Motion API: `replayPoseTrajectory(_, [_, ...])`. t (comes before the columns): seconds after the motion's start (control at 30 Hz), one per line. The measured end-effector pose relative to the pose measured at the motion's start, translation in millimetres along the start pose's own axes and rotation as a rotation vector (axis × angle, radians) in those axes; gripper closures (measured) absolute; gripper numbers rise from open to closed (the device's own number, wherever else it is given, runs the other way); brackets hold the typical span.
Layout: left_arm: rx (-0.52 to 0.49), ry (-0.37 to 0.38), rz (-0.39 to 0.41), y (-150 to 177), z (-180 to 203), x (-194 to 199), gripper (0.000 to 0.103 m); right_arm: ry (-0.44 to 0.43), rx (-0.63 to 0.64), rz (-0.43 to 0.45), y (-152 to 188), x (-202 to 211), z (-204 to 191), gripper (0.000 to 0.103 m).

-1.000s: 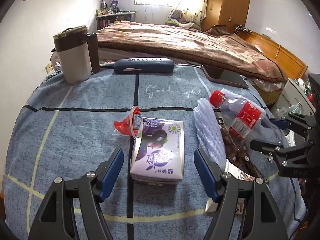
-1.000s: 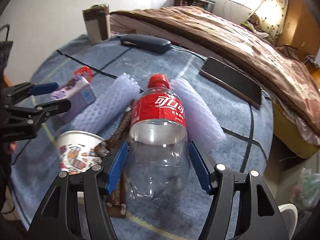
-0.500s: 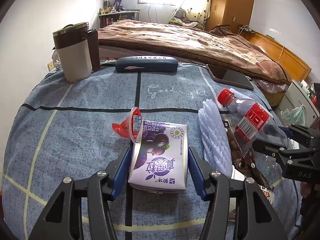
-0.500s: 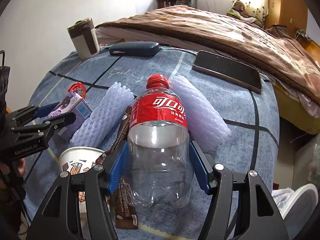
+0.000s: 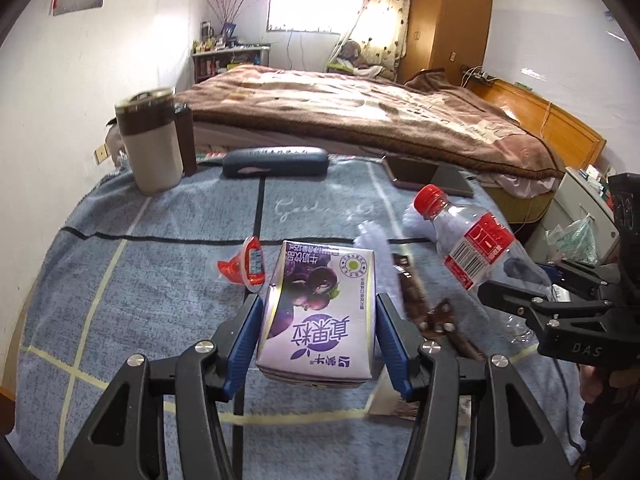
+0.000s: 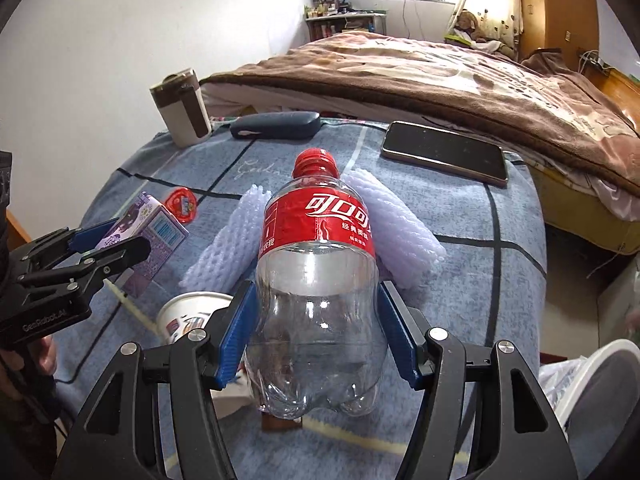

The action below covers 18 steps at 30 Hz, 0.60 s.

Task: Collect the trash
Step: 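Carry the juice box and bottle toward the bin with both grippers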

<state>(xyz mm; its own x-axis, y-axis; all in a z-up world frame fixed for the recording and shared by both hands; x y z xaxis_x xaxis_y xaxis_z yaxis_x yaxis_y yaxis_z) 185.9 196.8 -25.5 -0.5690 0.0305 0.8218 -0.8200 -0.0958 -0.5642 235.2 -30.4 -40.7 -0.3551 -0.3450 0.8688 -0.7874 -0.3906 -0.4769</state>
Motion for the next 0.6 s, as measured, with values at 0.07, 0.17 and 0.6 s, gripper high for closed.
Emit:
replayPoseTrajectory(0.07, [-0.011, 0.0, 0.012, 0, 5, 8, 0.045, 0.003, -0.007, 0.017, 2, 7, 1, 0.04])
replayPoseTrajectory(0.17, [-0.025, 0.006, 0.034, 1, 14, 19, 0.045, -0.004, -0.021, 0.042, 8, 20, 3, 0.04])
replayPoseTrajectory(0.6, [-0.123, 0.062, 0.125, 6, 73, 63, 0.045, 0.079, -0.085, 0.158, 40, 78, 24, 0.04])
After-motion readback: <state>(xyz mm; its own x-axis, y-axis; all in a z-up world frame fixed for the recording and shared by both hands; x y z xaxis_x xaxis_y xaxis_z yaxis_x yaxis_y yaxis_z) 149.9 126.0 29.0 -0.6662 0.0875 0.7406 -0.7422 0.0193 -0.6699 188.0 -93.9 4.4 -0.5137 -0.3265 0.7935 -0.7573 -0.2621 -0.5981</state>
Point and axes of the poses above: each gripper's, at about its wrist camera, not at the fingertips, and x roughly against the way its jaws point, z to its right, y to its underside, the point moved 4 cm from there along -x, roughly the way its jaws point, and after that the axes turned 12 degrees about -z, right-handed, at the moved point
